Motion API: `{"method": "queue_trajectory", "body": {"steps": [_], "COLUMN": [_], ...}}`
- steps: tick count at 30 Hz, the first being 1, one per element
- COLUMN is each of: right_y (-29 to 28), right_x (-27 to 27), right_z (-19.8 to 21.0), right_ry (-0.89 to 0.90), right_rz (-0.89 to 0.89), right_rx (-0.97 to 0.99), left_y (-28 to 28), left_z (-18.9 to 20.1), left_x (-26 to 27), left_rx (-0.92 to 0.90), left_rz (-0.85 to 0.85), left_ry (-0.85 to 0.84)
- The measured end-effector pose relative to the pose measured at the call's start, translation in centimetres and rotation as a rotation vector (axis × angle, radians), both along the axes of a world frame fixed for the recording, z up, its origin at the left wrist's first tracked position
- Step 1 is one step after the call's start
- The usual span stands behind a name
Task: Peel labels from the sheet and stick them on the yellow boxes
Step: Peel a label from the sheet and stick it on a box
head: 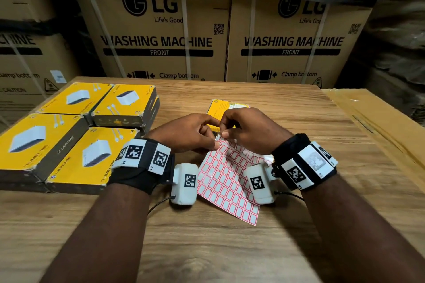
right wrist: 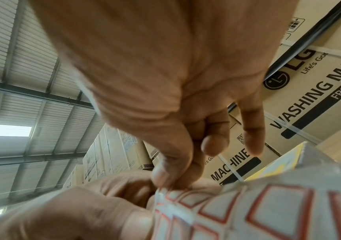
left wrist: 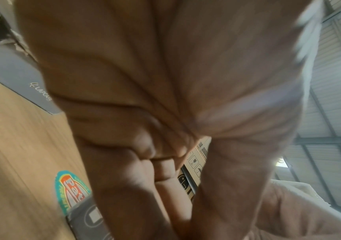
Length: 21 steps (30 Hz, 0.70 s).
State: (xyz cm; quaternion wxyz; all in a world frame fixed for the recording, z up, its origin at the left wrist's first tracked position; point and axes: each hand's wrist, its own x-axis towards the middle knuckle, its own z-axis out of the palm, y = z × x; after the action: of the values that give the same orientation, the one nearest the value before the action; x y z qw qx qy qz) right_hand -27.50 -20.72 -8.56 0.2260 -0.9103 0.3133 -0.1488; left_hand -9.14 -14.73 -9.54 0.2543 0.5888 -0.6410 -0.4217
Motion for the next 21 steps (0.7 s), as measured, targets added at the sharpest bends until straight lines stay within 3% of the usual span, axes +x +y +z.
{"method": "queue_trajectory", "body": {"steps": [6, 11, 21], "right_y": [0.2, -0.3, -0.9], "right_x": [0.1, -0.1, -1.1], "right_z": [-0.2, 0.0, 0.0], "right_ry": [0.006, -0.126, 0.022], "right_rz": [-0.003, -0.060, -0.096], "right_rx": [0.001, -0.019, 0.093], "left_y": [0.0, 0.1, 0.5], "left_z": [-0.1, -0.3, -0.2], "left_x": [0.0, 0.1, 2.3], "left_rx": [0.019, 0.065, 0.306], "left_rz": [0.001, 0.011, -0.042], "left_ry": [0.028, 0.021, -0.260]}}
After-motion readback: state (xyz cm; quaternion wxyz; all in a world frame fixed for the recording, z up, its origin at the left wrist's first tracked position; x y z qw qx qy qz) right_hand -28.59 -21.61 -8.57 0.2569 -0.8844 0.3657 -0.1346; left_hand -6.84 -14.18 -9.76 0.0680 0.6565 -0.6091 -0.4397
